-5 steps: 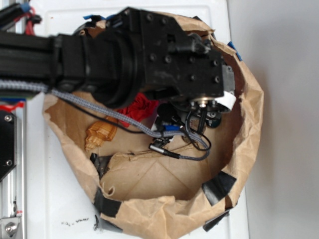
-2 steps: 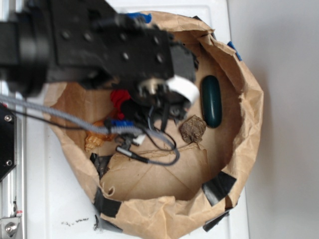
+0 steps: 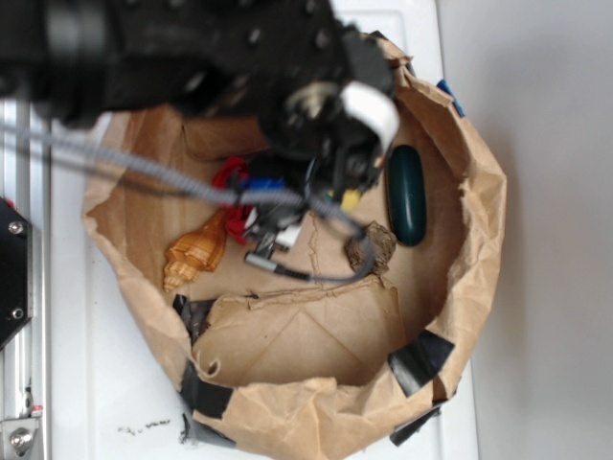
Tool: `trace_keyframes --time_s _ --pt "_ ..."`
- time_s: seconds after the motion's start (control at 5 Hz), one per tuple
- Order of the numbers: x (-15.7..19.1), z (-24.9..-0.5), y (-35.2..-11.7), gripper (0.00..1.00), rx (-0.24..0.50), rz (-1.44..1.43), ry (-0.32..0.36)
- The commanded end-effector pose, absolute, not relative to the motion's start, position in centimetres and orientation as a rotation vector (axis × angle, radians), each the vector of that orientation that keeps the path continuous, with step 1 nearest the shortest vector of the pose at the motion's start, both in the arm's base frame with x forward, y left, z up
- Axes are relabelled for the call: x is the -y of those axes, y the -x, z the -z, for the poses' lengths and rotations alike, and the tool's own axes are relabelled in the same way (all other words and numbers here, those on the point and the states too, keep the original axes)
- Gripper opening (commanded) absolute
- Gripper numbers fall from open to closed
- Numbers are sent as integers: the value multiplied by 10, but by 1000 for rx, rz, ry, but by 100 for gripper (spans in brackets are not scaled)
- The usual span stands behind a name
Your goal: Grab the green sponge.
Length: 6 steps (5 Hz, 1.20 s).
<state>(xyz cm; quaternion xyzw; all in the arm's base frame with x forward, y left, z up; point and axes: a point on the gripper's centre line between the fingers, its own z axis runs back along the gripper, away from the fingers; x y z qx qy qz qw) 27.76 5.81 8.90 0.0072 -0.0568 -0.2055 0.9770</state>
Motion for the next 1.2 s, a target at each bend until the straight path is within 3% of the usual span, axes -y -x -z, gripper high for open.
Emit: trace_keyframes --time_s 0.0,0.2,0.6,1.0 --pt "-56 -93 -289 100 144 402 -73" --pt "-52 -86 -293 100 138 410 -96" --pt "-40 -78 -296 100 113 418 -31" --pt "-32 -69 -310 100 94 406 -29"
